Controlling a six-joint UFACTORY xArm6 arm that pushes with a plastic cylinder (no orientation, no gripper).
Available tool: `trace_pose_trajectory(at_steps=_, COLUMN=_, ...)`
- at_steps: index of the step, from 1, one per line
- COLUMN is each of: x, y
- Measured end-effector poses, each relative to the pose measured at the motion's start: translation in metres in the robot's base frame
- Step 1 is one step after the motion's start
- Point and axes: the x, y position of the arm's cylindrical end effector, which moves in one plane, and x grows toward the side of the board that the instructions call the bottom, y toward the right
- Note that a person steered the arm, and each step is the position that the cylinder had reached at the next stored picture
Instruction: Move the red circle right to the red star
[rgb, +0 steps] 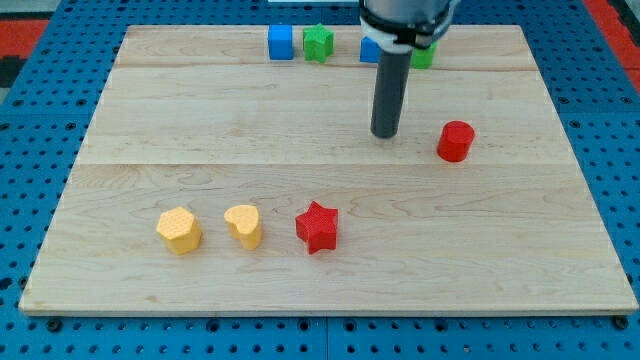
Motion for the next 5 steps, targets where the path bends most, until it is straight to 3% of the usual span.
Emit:
trace_pose_trajectory(at_steps=1, x=0.011, y=0.059)
trace_pose_trajectory(at_steps=2, x=0.050, y=0.077)
trace_pose_trajectory(at_steps=4, x=0.014, y=0.102)
trace_pose_trajectory(at_steps=5, x=0.037, y=0.136)
